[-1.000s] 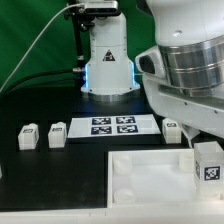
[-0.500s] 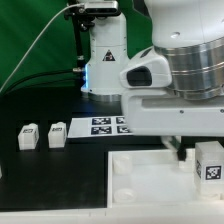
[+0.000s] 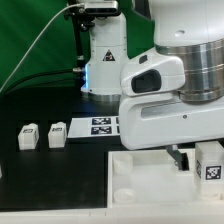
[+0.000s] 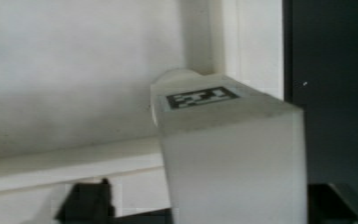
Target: Assemble one leg
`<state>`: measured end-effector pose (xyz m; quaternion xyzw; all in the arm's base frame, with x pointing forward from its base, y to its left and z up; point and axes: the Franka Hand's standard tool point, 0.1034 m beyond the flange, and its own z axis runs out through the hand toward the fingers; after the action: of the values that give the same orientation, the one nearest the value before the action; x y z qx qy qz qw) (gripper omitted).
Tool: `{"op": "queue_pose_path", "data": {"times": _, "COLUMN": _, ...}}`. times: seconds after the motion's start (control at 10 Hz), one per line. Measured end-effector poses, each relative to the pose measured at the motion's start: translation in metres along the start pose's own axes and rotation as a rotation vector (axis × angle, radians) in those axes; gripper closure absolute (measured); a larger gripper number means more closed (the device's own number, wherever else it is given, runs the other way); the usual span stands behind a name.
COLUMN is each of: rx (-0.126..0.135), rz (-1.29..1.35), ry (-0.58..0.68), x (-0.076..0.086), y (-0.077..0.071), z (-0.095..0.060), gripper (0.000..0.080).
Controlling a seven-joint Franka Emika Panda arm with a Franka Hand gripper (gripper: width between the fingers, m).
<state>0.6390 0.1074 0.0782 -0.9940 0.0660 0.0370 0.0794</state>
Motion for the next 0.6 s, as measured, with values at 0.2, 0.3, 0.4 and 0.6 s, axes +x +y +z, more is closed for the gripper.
{"op": "queue_pose_path", "data": {"times": 0.2, "rx": 0.001, "rz": 0.186, "ry": 0.000, "x": 0.0001, "y": 0.0005, "z": 0.0001, "gripper": 0.0507}}
{"op": "queue_pose_path", "data": {"times": 0.3, "rx": 0.001, "rz": 0.255, "ry": 0.000, "x": 0.0001, "y": 0.0010, "z": 0.0004, "gripper": 0.0507}}
{"op": "queue_pose_path", "data": {"times": 0.4, "rx": 0.007, "rz": 0.387, "ry": 0.005, "x": 0.0012, "y": 0.0028, "z": 0.0008, "gripper": 0.0507}}
{"op": "queue_pose_path", "data": {"times": 0.6, "rx": 0.036, "rz": 0.663, "ry": 0.015, "x": 0.0007, "y": 0.0079, "z": 0.0007, "gripper": 0.0507}}
